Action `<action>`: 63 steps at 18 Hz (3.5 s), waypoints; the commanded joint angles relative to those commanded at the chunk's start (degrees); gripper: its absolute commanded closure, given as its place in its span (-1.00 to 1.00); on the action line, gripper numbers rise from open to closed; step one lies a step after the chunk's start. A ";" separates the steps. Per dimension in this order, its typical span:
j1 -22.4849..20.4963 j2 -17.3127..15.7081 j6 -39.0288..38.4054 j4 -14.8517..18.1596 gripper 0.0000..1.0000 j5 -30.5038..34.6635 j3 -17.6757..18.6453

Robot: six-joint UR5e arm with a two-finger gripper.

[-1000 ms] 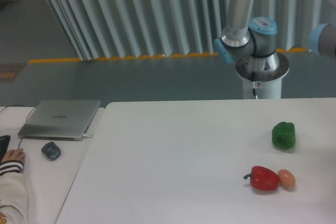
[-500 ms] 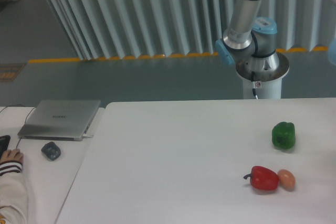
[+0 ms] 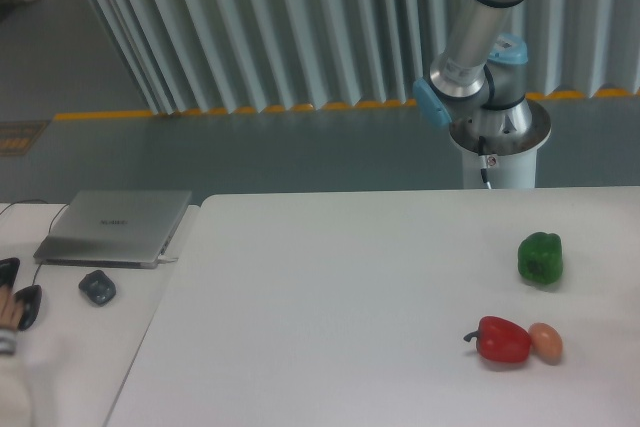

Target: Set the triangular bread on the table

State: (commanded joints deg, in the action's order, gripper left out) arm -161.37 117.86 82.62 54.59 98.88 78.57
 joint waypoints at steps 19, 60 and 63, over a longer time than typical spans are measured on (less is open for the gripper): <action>0.70 3.96 -0.70 -0.01 -1.00 0.44 0.09; -0.17 5.10 -6.14 4.47 0.64 -4.29 -0.79; -2.02 3.87 -6.42 7.46 0.64 -9.13 -1.67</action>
State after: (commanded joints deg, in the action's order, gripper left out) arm -163.38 121.73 76.20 62.04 89.75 76.91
